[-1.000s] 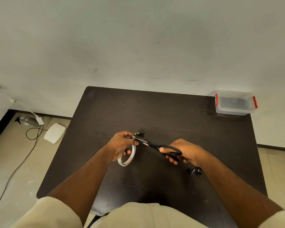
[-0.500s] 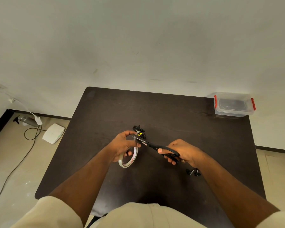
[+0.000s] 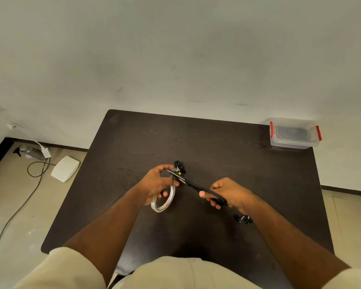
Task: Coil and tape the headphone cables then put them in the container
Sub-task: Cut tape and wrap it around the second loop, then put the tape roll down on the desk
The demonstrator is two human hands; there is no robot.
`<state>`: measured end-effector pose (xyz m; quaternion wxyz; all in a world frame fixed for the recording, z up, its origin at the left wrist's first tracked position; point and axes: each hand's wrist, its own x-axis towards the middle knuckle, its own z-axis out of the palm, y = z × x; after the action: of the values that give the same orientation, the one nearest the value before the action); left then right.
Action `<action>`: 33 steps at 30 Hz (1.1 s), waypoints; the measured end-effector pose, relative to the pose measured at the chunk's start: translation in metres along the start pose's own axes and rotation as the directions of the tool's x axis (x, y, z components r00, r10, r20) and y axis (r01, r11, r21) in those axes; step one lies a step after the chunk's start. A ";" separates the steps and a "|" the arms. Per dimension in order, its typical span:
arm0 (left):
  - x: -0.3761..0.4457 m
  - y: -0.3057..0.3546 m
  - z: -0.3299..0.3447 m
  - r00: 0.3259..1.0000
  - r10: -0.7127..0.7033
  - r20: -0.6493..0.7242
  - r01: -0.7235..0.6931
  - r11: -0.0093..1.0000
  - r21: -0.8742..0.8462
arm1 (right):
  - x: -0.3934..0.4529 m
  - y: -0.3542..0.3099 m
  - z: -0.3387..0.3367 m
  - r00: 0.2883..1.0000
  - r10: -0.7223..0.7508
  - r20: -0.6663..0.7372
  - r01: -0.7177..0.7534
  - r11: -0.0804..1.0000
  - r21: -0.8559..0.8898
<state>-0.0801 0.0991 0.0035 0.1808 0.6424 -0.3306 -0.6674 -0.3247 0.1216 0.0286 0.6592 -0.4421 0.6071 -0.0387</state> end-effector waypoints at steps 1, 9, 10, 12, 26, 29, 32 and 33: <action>0.000 -0.001 0.000 1.000 0.002 -0.014 -0.002 1.000 -0.013 | 0.002 0.001 0.001 1.000 0.005 0.002 -0.005 1.000 -0.006; -0.002 -0.008 -0.009 0.987 0.087 -0.134 -0.109 0.980 -0.164 | 0.046 0.020 0.017 0.924 -0.179 -0.339 0.188 0.982 -0.008; -0.002 -0.008 -0.010 0.986 0.093 -0.140 -0.118 0.977 -0.180 | 0.054 0.022 0.017 0.895 -0.183 -0.406 0.187 0.982 -0.031; -0.002 -0.008 -0.010 0.984 0.094 -0.152 -0.123 0.973 -0.196 | 0.067 0.027 0.016 0.837 -0.179 -0.516 0.124 0.982 -0.141; 0.001 0.013 0.038 0.994 0.054 -0.097 -0.091 0.900 -0.426 | 0.076 0.040 0.028 0.781 -0.230 -0.581 0.027 0.941 -0.337; 0.007 0.021 0.051 0.999 0.035 -0.036 -0.049 0.827 -0.561 | 0.051 0.033 0.024 0.851 -0.195 -0.488 0.327 0.923 0.201; 0.009 0.026 0.069 0.999 0.045 0.025 -0.017 0.744 -0.667 | 0.035 0.033 0.014 0.865 -0.332 -0.375 0.447 0.850 0.279; 0.010 0.027 0.075 0.998 0.052 0.038 -0.012 0.730 -0.683 | 0.032 0.033 0.009 0.849 -0.371 -0.376 0.482 0.835 0.264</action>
<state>-0.1595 0.0882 0.0110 0.4063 0.5069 -0.0783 -0.7562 -0.3245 0.1276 -0.0176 0.5975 -0.4320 0.5704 -0.3620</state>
